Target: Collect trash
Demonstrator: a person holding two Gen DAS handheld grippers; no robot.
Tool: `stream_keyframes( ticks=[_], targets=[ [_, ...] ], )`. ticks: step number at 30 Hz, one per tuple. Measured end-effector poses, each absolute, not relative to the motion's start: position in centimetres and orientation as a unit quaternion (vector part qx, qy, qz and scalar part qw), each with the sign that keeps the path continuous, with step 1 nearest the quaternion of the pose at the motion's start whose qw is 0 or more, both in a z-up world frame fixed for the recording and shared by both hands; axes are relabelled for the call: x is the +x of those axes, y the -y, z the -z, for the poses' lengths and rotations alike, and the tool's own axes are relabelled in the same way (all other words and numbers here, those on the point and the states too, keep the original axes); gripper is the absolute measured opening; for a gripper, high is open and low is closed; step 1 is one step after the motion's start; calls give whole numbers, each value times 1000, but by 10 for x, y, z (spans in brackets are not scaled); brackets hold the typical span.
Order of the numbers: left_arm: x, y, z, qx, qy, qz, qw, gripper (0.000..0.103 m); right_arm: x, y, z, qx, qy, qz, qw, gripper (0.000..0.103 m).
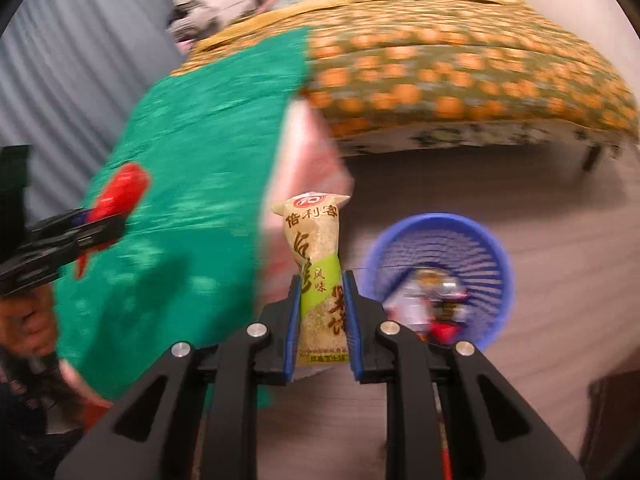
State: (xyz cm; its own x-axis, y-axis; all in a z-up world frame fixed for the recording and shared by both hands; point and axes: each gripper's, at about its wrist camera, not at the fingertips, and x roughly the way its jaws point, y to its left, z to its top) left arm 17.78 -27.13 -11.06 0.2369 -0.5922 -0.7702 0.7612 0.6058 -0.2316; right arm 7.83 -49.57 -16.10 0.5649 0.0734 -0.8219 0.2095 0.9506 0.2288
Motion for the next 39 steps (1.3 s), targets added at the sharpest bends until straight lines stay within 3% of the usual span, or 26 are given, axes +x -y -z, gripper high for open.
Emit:
stream_keyframes(
  ticks=[7, 15, 17, 18, 19, 23, 28, 32, 39],
  targets=[
    [155, 408, 168, 113, -483, 447, 745, 43, 81, 581, 224, 178, -482, 81, 854, 19],
    [178, 494, 264, 122, -530, 407, 734, 45, 95, 649, 302, 258, -490, 94, 827, 19],
    [188, 502, 282, 128, -532, 400, 735, 51, 99, 663, 327, 291, -490, 95, 816, 22],
    [192, 507, 292, 131, -532, 397, 736, 60, 102, 668, 335, 300, -492, 96, 811, 22],
    [195, 511, 298, 135, -531, 392, 739, 69, 105, 674, 347, 313, -497, 99, 803, 25],
    [202, 505, 308, 136, -533, 376, 746, 78, 101, 682, 363, 335, -500, 117, 790, 63],
    [184, 486, 278, 116, -505, 369, 772, 88, 81, 682, 334, 320, -487, 147, 799, 87],
    [148, 466, 232, 107, -463, 381, 793, 95, 55, 672, 285, 294, -474, 162, 814, 99],
    [86, 425, 171, 98, -410, 393, 817, 98, -3, 622, 213, 233, -440, 210, 842, 99]
  ],
)
